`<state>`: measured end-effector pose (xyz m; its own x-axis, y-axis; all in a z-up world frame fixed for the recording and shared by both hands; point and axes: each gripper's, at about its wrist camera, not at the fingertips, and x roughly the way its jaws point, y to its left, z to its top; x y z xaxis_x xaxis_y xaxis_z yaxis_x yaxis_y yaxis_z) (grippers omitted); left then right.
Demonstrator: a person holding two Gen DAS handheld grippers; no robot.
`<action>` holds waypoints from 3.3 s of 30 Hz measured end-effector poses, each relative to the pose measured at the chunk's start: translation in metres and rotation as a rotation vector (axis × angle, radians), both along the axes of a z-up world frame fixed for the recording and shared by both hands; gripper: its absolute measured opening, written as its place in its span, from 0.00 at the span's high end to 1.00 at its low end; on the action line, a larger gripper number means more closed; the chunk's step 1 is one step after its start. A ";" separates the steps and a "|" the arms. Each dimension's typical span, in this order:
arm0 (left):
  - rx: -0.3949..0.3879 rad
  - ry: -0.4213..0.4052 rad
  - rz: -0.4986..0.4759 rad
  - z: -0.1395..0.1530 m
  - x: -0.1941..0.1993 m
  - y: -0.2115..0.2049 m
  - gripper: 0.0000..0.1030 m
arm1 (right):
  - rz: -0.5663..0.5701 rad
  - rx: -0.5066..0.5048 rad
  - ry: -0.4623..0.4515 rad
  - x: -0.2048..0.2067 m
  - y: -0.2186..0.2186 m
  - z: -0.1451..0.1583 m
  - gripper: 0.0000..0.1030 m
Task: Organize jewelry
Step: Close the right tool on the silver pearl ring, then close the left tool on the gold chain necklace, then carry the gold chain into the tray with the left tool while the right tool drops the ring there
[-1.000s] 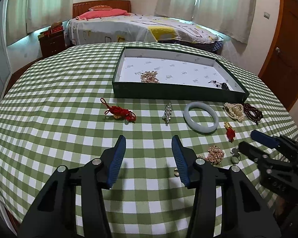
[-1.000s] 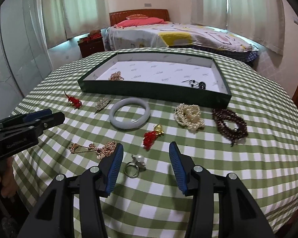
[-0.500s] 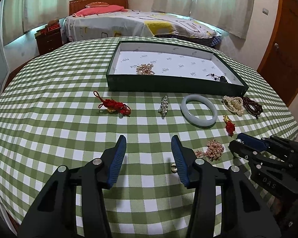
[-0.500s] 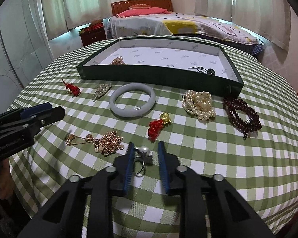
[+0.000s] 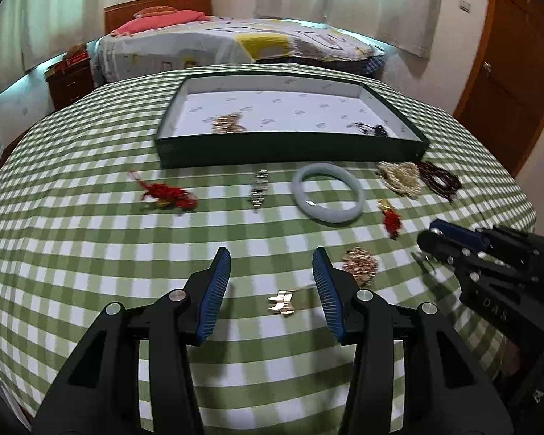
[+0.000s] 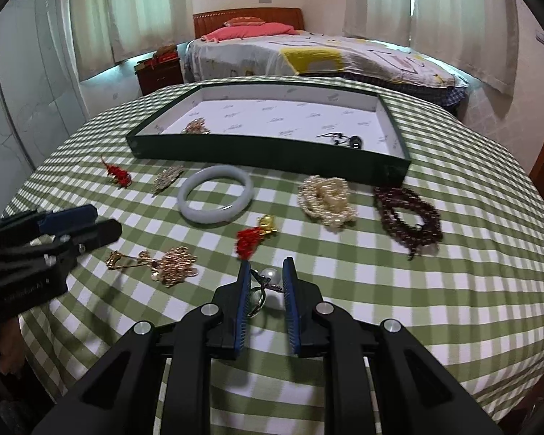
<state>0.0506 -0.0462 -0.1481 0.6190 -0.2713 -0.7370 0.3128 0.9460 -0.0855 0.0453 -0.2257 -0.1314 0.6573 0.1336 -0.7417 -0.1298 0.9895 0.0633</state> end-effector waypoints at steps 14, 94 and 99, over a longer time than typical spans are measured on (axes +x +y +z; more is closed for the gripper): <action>0.019 0.054 -0.092 -0.010 -0.001 -0.048 0.55 | -0.095 0.016 -0.012 -0.003 -0.040 -0.002 0.82; -0.150 -0.366 -0.018 0.133 0.086 -0.038 0.91 | -0.039 0.030 -0.320 0.079 -0.022 0.114 0.82; -0.159 -0.346 -0.012 0.119 0.114 -0.048 0.91 | -0.024 0.037 -0.330 0.103 -0.017 0.111 0.82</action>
